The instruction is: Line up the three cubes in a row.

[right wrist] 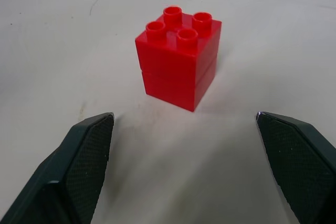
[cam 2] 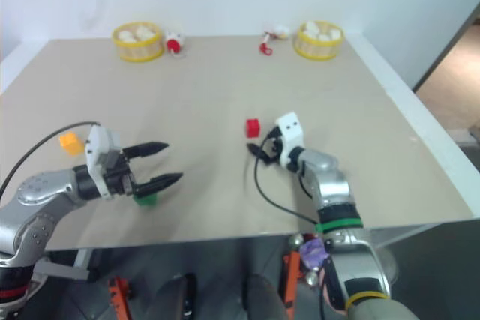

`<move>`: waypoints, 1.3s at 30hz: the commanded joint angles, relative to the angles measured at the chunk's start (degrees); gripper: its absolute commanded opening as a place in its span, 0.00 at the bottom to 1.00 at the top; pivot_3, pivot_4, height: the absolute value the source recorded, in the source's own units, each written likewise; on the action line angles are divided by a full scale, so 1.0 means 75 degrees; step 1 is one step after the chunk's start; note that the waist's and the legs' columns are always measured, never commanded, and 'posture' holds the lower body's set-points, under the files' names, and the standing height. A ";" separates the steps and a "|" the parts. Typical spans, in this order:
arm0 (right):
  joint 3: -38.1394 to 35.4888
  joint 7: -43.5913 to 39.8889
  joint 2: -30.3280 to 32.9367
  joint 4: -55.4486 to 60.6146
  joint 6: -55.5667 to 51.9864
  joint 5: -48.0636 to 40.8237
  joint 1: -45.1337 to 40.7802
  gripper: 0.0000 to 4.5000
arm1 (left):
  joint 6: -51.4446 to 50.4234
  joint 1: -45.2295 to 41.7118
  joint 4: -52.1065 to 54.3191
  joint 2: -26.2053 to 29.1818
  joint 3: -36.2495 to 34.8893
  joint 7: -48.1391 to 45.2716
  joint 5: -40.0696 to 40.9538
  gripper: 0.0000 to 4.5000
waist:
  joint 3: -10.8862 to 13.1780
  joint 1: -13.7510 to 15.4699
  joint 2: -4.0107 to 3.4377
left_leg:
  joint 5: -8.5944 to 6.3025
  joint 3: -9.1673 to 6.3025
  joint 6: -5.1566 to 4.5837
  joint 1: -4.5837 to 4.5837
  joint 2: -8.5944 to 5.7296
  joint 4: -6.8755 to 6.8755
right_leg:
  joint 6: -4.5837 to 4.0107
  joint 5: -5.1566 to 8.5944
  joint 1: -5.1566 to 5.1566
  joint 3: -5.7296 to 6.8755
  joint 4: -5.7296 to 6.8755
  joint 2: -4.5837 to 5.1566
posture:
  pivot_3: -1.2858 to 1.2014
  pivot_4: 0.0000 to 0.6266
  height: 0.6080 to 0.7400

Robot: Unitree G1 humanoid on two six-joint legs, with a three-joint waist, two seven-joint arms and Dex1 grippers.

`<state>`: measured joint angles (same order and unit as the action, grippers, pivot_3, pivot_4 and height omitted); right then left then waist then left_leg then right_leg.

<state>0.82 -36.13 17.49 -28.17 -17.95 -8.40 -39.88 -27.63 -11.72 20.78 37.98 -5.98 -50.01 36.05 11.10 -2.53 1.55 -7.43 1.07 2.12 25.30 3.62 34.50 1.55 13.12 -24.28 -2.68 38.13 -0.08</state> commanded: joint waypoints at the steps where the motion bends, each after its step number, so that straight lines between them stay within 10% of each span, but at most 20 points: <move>1: 0.0024 0.0128 -0.0216 -0.0434 0.0308 0.0084 -0.0518 1.00 | 0.0103 0.0048 0.0282 -0.0071 -0.0116 0.0073 0.0046 1.00 | 0.0000 -0.0011 0.0000 | 0.0000 0.0001 0.0000 0.0000 0.0000 0.0000 | 0.0000 0.0000 0.0000 -0.0001 0.0000 0.0000 | 0.52 0.24 1.00; 12: -0.0008 0.0337 -0.0436 -0.1936 0.1069 0.0304 -0.1404 1.00 | 0.0096 0.0110 0.0547 -0.0267 0.0093 0.0278 -0.0016 1.00 | -0.0001 -0.0020 0.0002 | 0.0000 0.0021 0.0000 0.0000 0.0000 -0.0001 | 0.0012 -0.0006 -0.0005 -0.0022 -0.0001 0.0000 | 0.52 0.24 1.00; 23: -0.0040 0.0295 -0.0328 -0.2404 0.1282 0.0401 -0.1615 0.26 | 0.0139 0.0215 0.0592 -0.0207 0.0014 0.0354 -0.0032 1.00 | -0.0001 -0.0021 0.0002 | 0.0000 0.0025 0.0000 -0.0002 0.0001 -0.0003 | 0.0012 -0.0006 -0.0008 -0.0027 0.0000 -0.0002 | 0.52 0.24 1.00; 31: -0.0056 -0.0242 -0.0032 -0.2307 0.1906 0.0388 -0.1661 0.26 | 0.0299 -0.0249 -0.0001 -0.0126 0.0093 -0.0008 -0.0231 1.00 | -0.0001 -0.0021 0.0002 | 0.0000 0.0029 -0.0001 -0.0002 0.0000 -0.0003 | 0.0013 -0.0006 -0.0008 -0.0029 -0.0001 -0.0001 | 0.52 0.24 1.00; 39: 0.0084 -0.4148 0.1222 -0.1046 0.1768 -0.0616 -0.1326 0.26 | 0.0872 -0.0384 -0.0805 0.0144 0.0010 -0.1416 -0.0119 1.00 | 0.0000 -0.0018 0.0001 | -0.0005 0.0043 -0.0006 -0.0001 0.0000 -0.0012 | 0.0021 -0.0003 -0.0016 -0.0039 -0.0002 -0.0001 | 0.52 0.24 1.00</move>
<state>1.54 -60.07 24.86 -40.84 -4.32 -10.37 -50.16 -22.96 -14.29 14.76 38.38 -4.55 -57.56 33.73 11.10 -2.66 1.56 -7.48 1.40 2.06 25.29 3.62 34.41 1.72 13.11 -24.40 -2.98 38.12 -0.09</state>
